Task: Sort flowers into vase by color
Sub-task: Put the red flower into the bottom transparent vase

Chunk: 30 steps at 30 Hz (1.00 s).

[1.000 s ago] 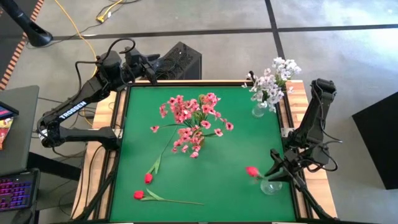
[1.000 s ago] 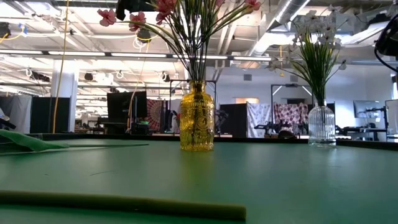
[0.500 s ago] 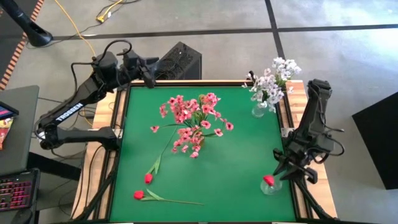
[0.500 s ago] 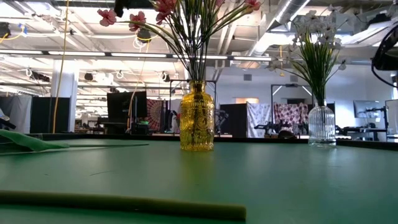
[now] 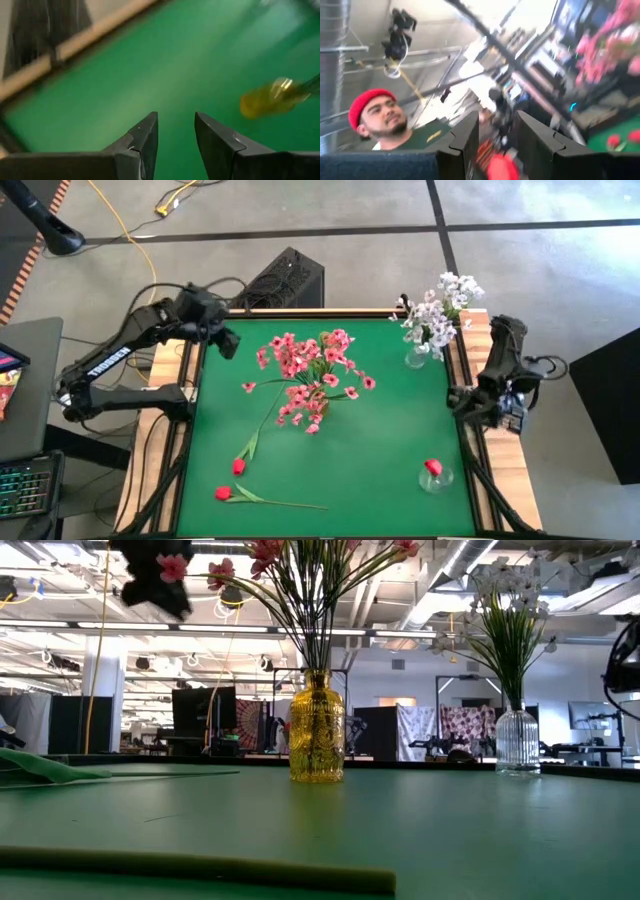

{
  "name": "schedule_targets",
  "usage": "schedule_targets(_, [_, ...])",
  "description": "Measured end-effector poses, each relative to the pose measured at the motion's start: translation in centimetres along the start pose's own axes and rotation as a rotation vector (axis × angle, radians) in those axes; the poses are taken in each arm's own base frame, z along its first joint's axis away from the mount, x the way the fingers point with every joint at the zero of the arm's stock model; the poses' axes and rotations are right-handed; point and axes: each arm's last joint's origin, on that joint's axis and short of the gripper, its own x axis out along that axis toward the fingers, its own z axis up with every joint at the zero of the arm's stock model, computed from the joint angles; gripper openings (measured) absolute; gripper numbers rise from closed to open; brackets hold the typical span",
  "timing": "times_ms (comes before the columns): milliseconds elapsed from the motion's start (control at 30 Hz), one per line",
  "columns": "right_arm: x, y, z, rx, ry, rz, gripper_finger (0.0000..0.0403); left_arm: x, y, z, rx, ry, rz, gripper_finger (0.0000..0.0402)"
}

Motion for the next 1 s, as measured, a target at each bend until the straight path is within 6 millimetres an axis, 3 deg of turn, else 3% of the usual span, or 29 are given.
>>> schedule_targets(133, [0.0,0.1,1.0,-0.103,-0.076,-0.010,0.0154,2.6,-0.1,-1.9,-0.078,0.197,-0.051,0.0116])
schedule_targets(300, [0.7,0.9,2.4,-0.233,-0.129,-0.037,0.0154,6.7,-0.8,-5.6,-0.087,0.407,-0.154,0.0116])
schedule_targets(467, [1.7,2.0,3.4,-0.363,-0.140,-0.060,0.0154,9.7,-1.9,-8.3,-0.116,0.427,-0.207,0.0116])
schedule_targets(633, [2.3,2.5,3.7,-0.429,-0.124,-0.080,0.0153,11.5,-3.4,-10.2,-0.127,0.385,-0.248,0.0116])
schedule_targets(767, [2.6,2.4,3.6,-0.446,-0.123,-0.094,0.0151,12.2,-3.7,-11.5,-0.211,0.370,-0.183,0.0116])
schedule_targets(1000, [2.7,2.2,3.7,-0.463,-0.140,-0.120,0.0144,13.2,-5.2,-13.7,-0.280,0.343,-0.236,0.0116])
